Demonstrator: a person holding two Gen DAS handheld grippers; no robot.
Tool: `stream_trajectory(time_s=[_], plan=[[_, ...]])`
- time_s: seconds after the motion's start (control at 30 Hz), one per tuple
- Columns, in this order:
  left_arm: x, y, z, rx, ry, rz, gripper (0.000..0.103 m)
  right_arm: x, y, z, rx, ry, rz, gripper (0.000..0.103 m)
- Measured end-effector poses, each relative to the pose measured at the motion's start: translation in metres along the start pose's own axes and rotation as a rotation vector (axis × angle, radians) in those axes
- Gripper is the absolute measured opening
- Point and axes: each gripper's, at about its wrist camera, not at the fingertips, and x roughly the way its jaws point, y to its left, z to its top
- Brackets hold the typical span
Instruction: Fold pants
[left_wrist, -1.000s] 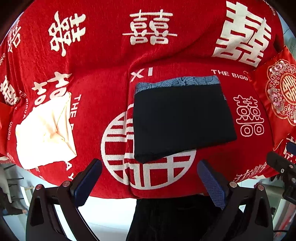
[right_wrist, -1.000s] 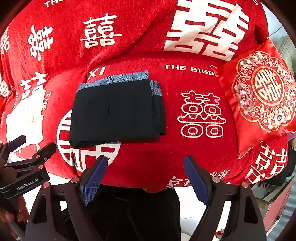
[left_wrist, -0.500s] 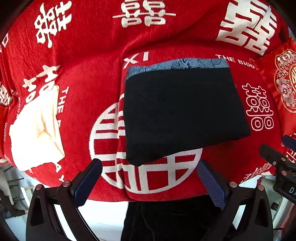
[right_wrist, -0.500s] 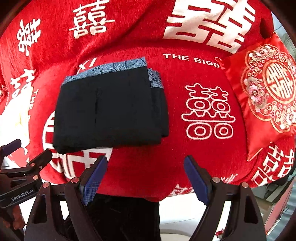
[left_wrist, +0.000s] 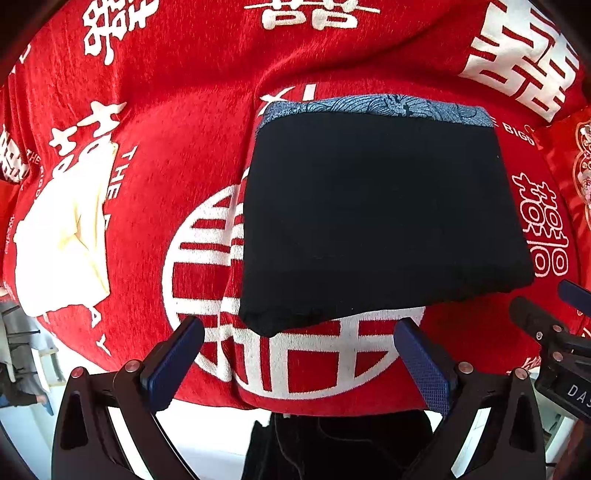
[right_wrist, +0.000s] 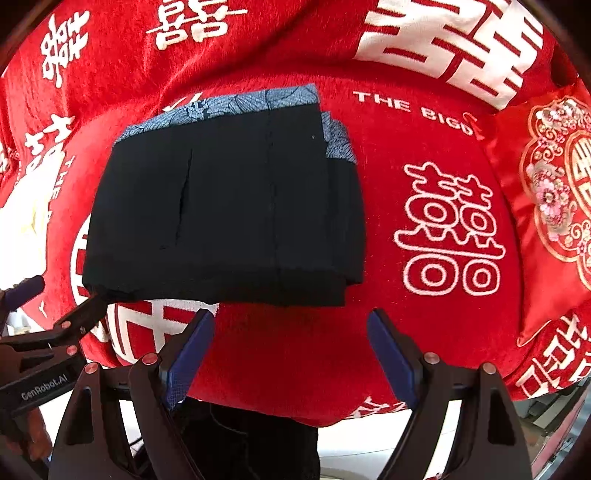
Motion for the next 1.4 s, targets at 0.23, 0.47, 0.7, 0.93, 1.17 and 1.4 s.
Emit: stream_trajectory(time_s=[0.23,0.47,0.7,0.93,1.17,1.4], plan=[[0.0,-0.002,-0.002,0.004,-0.002,0.001,0.103,0.002,-0.002,0.002,-0.001,-0.001,0.019,0.087],[0.0,-0.011,-0.001,0.015,-0.002,0.001,0.103,0.003,-0.005,0.006,-0.005,-0.001,0.02,0.087],[0.002,-0.015,0.003,0.005,-0.001,0.013,0.103,0.005,-0.005,0.009,-0.011,0.002,0.02,0.087],[0.004,-0.015,0.005,0.006,-0.009,0.025,0.103,0.011,-0.003,0.011,-0.021,0.014,0.024,0.087],[0.007,-0.015,0.005,-0.001,-0.008,0.033,0.103,0.013,-0.001,0.013,-0.027,0.015,0.026,0.087],[0.01,-0.015,0.006,-0.012,-0.005,0.03,0.103,0.016,0.0,0.015,-0.025,0.022,0.025,0.087]])
